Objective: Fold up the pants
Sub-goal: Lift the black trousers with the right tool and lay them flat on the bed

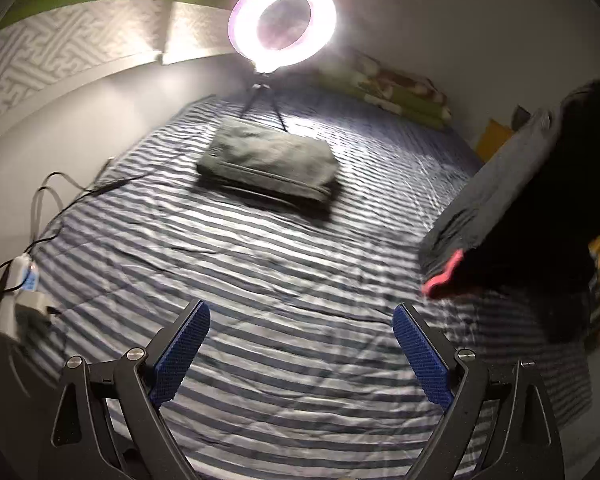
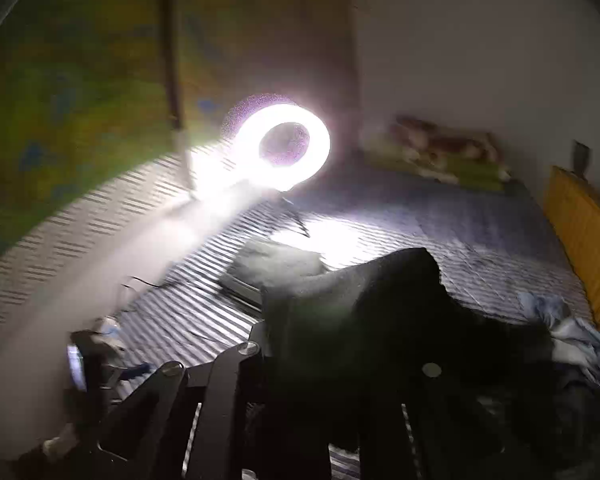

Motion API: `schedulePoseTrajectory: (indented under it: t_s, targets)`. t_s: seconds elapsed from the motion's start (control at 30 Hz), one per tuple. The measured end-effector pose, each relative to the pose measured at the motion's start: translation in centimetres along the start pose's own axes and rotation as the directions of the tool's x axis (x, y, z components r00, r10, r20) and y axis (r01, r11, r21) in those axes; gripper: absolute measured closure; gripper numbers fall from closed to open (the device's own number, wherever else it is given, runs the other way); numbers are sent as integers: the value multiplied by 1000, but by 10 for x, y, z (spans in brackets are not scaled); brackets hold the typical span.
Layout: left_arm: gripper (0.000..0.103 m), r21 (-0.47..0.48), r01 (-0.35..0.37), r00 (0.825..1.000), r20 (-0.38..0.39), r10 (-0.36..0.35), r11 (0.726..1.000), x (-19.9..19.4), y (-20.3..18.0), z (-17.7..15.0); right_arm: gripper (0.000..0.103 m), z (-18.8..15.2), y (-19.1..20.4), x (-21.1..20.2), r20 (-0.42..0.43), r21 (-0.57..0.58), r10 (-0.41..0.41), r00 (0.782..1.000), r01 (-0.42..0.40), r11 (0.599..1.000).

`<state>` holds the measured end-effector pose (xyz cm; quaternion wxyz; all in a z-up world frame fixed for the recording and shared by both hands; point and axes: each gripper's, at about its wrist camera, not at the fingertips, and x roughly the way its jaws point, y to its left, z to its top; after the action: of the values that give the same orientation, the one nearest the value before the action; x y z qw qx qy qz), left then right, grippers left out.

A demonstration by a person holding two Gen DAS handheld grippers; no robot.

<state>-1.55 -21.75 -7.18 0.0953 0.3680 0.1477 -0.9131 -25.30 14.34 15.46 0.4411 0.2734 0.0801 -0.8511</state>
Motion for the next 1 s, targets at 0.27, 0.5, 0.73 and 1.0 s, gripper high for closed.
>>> schedulePoseTrajectory:
  t_s: [0.27,0.5,0.73,1.0]
  targets:
    - [8,-38,-92,995,-46,90,995,6,57,-12,57,-139,-11,59,-426,130,136,894,-88,988]
    - [8,-64,-36,981,-191,23,997,39,52,-47,57,-158,-63,70,-428,235,73,901,33,972]
    - [8,-72,12,962,-271,-31,997,51,28,-89,36,-61,5,153,-413,-37,116,903,-144,989]
    - [8,-56,60,950,-304,-74,997,43,17,-114,36,-115,89,318,-694,-247,67,717,-325,913]
